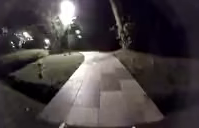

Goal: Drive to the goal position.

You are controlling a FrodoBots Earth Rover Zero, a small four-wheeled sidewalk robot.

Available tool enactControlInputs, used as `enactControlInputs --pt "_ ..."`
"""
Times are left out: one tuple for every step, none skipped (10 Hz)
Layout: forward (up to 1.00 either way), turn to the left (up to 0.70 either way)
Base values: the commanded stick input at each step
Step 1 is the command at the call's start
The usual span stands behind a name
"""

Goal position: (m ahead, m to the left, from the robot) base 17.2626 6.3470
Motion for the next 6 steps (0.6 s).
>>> enactControlInputs --pt "0.45 0.00" --pt "0.45 0.00" --pt "0.45 0.00" --pt "0.45 0.00" --pt "0.45 0.00" --pt "0.45 0.00"
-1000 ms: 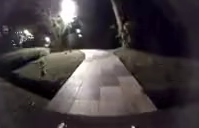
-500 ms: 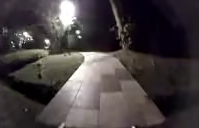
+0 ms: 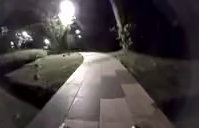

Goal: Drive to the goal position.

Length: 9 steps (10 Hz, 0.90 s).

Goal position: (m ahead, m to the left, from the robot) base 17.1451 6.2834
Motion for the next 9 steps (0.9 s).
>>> enactControlInputs --pt "0.45 0.00" --pt "0.45 0.00" --pt "0.45 0.00" --pt "0.45 0.00" --pt "0.45 0.00" --pt "0.45 0.00" --pt "0.45 0.00" --pt "0.45 0.00" --pt "0.45 0.00"
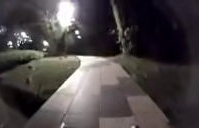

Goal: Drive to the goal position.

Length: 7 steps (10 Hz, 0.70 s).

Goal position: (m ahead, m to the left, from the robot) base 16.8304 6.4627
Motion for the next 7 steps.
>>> enactControlInputs --pt "0.45 0.00" --pt "0.45 0.12" --pt "0.45 0.24" --pt "0.45 0.18" --pt "0.45 0.11" --pt "0.45 0.05" --pt "0.45 0.00"
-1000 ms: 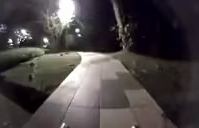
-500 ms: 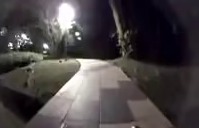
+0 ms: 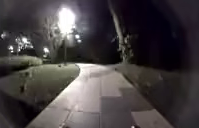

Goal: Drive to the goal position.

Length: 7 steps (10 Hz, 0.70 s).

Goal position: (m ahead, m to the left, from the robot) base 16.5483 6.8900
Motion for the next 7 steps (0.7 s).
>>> enactControlInputs --pt "0.45 0.00" --pt "0.45 0.00" --pt "0.45 0.00" --pt "0.45 0.00" --pt "0.45 0.00" --pt "0.45 0.00" --pt "0.45 0.00"
